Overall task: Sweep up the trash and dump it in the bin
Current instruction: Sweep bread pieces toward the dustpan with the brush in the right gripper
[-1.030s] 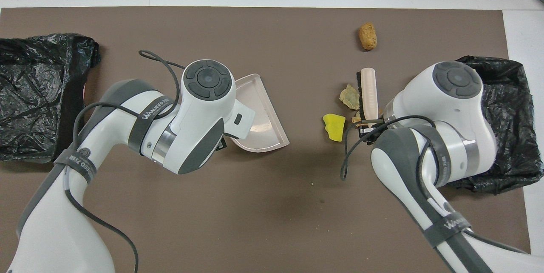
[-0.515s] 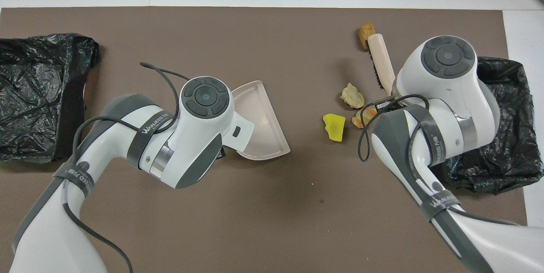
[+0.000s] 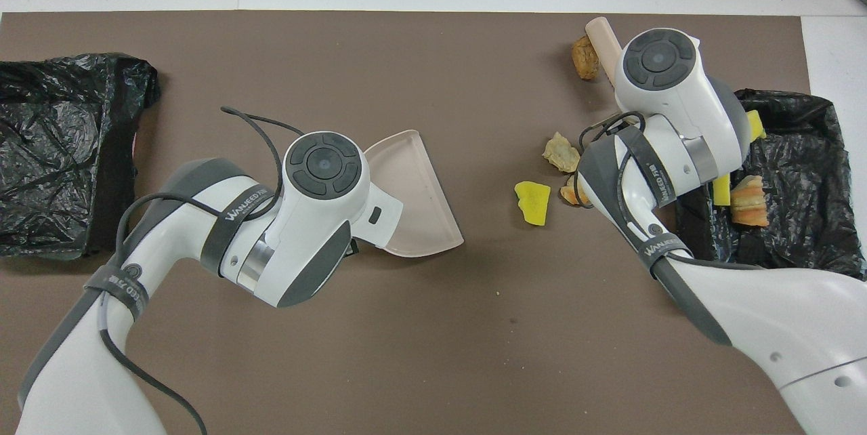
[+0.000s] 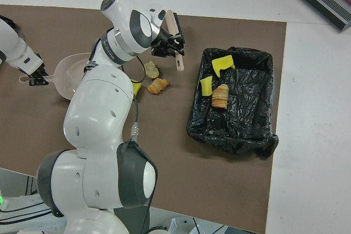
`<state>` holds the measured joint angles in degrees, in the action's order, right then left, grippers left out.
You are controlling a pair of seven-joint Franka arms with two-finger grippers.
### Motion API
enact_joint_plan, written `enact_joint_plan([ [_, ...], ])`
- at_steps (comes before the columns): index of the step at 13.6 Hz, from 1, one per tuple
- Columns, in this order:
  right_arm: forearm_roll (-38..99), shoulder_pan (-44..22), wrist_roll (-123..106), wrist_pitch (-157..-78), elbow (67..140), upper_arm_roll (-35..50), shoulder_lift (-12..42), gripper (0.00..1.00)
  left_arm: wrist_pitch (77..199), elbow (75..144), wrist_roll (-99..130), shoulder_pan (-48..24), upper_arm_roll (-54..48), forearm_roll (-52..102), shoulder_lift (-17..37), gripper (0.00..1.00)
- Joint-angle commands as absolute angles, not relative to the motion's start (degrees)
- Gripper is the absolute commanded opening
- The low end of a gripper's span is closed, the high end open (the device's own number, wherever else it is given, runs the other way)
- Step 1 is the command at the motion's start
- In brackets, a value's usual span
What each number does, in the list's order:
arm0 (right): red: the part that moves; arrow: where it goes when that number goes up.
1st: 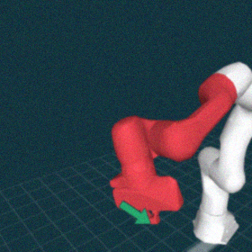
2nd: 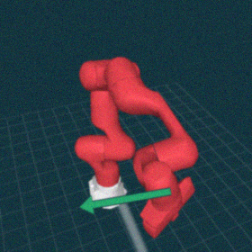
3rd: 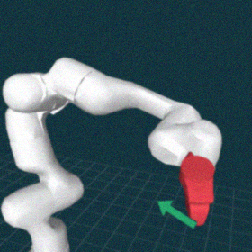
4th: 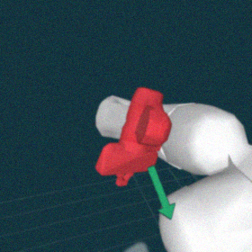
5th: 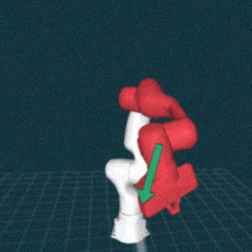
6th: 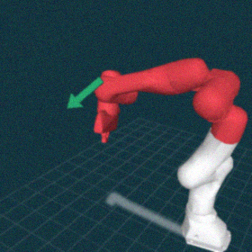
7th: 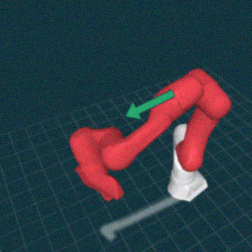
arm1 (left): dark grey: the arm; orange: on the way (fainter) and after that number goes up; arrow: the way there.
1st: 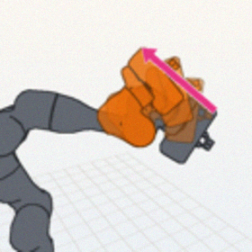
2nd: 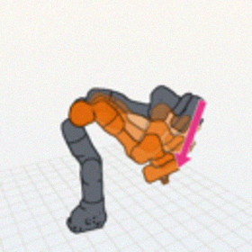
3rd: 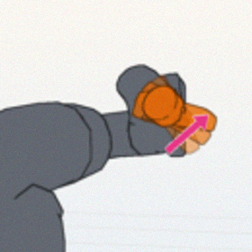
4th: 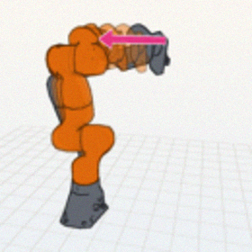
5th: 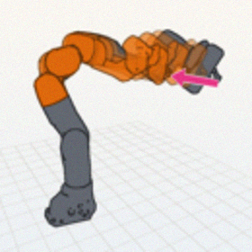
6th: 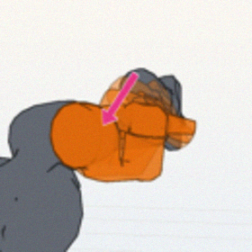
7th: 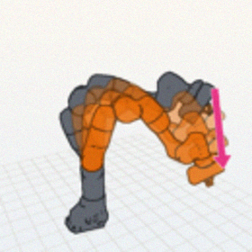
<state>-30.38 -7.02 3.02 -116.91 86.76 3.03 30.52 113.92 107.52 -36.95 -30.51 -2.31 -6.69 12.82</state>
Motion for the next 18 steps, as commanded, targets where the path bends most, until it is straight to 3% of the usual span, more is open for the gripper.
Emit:
enact_joint_plan([
  [1, -32.96, -6.24, 1.23, -120.13, 82.53, 3.34, 34.80, 0.00, 115.66, 110.13, -35.86, -31.20, -2.02, -7.73, 10.90, 0.00],
  [3, -32.78, -5.63, 1.14, -118.93, 82.79, 3.86, 34.90, 0.00, 115.66, 110.13, -35.86, -31.20, -2.02, -7.73, 10.90, 0.00],
  [11, -26.20, -8.97, -15.17, -99.69, 84.99, 9.22, 29.28, 0.00, 115.31, 110.21, -34.98, -31.11, -2.02, -7.73, 10.81, 0.00],
  [14, -13.84, -6.87, -20.03, -95.73, 86.48, 9.67, 25.15, 0.00, 115.31, 110.21, -34.89, -31.11, -2.02, -7.65, 10.81, 0.00],
  [18, -3.88, -3.00, -20.39, -94.22, 85.87, 9.67, 23.73, 0.00, 115.31, 110.21, -34.72, -31.11, -2.02, -7.65, 10.90, 0.00],
])
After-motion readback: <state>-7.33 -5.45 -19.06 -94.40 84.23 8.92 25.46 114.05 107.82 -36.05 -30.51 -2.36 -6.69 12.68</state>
